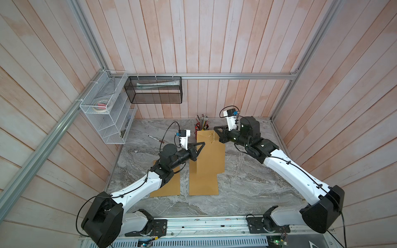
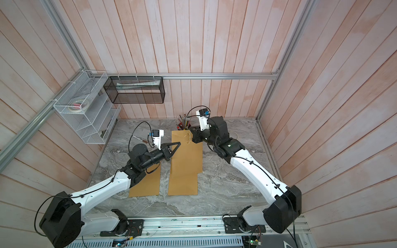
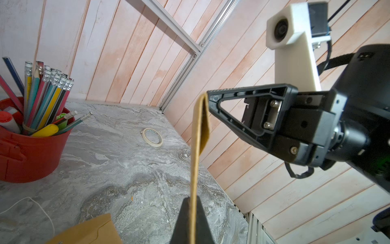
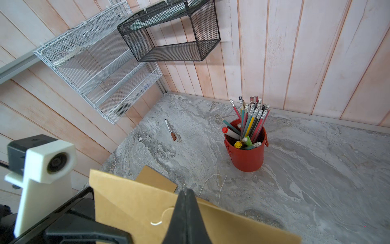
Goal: Open the file bag
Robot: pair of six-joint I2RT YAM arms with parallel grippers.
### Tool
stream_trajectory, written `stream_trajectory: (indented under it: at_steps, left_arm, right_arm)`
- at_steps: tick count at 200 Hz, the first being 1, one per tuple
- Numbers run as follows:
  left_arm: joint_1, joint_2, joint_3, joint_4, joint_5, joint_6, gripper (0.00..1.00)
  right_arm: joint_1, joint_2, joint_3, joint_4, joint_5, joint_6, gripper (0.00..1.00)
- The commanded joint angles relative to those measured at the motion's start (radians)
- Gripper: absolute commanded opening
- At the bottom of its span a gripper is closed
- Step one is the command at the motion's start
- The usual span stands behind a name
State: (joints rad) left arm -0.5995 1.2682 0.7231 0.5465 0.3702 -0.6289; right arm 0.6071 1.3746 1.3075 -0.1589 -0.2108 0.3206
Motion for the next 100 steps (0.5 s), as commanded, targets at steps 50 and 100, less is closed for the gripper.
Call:
stream_trajectory:
  at_steps: [50,100]
  left_arm:
    - [-0.009,0.033,0.004,0.053,0.02,-0.017,0.0]
    - [-0.01,0.034,0.01,0.055,0.006,-0.018,0.0]
  right_arm:
    - [0.054,0.056,0.097,-0.018,-0.027,-0.025,0.0]
    - [0.086,0.076,0.132,-0.013,-0.051,-0.025,0.0]
